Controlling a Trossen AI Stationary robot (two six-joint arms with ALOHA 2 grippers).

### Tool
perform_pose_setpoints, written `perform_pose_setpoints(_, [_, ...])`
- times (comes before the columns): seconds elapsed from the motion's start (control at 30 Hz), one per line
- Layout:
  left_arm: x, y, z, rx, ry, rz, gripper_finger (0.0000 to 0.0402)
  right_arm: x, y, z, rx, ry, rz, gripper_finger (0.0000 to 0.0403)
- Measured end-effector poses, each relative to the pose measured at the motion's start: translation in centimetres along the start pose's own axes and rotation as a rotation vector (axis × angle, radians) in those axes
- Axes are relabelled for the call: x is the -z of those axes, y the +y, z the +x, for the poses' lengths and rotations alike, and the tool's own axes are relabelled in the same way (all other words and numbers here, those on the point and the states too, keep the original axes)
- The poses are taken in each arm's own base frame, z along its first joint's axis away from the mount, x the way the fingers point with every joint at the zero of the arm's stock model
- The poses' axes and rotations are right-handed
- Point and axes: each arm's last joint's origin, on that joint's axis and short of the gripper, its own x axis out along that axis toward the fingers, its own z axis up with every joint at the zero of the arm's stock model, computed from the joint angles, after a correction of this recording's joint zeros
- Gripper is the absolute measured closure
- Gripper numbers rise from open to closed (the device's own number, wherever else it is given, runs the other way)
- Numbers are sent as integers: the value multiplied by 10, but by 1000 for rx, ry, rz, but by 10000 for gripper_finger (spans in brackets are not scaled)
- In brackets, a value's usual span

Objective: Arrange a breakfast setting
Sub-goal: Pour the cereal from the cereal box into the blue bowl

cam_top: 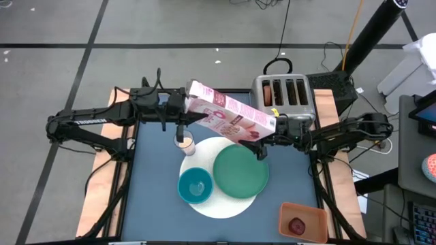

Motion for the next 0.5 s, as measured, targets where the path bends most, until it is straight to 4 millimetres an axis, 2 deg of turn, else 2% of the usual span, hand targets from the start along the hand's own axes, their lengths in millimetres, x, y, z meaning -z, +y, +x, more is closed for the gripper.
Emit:
perform_pose_setpoints(0.33, [0, 0, 0, 0, 1, 3, 393, 0, 0, 0, 5, -3, -8, 176])
perform_pose_setpoints(0.5, [0, 0, 0, 0, 1, 3, 391, 0, 0, 0, 3, -4, -8, 187])
